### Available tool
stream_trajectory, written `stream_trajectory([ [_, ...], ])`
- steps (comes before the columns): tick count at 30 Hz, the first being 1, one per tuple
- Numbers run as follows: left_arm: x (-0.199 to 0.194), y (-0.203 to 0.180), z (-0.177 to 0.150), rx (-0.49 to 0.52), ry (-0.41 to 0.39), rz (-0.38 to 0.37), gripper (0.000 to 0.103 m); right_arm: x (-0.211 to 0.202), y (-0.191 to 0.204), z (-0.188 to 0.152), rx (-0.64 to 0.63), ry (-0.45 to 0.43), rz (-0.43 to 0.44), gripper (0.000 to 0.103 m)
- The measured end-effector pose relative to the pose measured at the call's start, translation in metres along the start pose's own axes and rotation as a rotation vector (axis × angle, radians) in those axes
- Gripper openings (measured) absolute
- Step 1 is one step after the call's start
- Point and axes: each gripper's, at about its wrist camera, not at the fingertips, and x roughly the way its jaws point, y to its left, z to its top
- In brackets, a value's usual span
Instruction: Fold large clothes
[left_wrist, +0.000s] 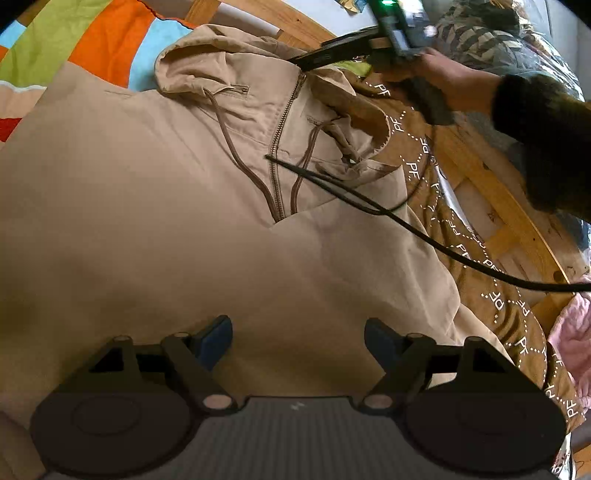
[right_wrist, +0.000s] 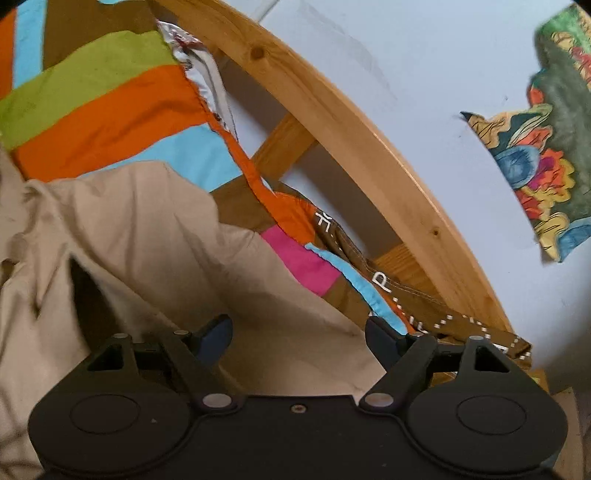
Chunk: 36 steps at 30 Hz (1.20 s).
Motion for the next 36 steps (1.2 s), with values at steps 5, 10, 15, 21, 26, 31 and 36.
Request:
stream_trajectory([
  [5,0.001,-0.001,-0.002,0.014,-0.001,0.002,0.084,0.016,0.001,0.006,0.030,0.019,0.015,0.017],
  [10,-0.001,-0.001,-0.001,0.012,-0.004,-0.011,0.084,-0.017,0.002,0.000,0.069,-0.047,0.008,0.005],
  [15,0.000,-0.003,0.000,0.020,-0.002,-0.002,0.083,-0.092,-0.003,-0.005,0.110,-0.163,-0.026,0.003],
  [21,-0.004,-0.011,0.002,0.043,0.000,0.049,0.081,-0.189,0.020,-0.028,0.140,-0.279,-0.019,0.001],
  [26,-0.022,-0.010,0.015,-0.024,-0.031,0.058,0.081,-0.250,0.083,-0.070,0.086,-0.328,0.001,0.000],
  [31,-0.058,-0.013,0.029,-0.019,-0.121,0.070,0.081,-0.285,0.151,-0.121,-0.008,-0.301,0.043,0.000],
  [36,-0.084,-0.008,0.036,-0.032,-0.159,0.054,0.081,-0.292,0.201,-0.163,-0.044,-0.226,0.121,0.001],
])
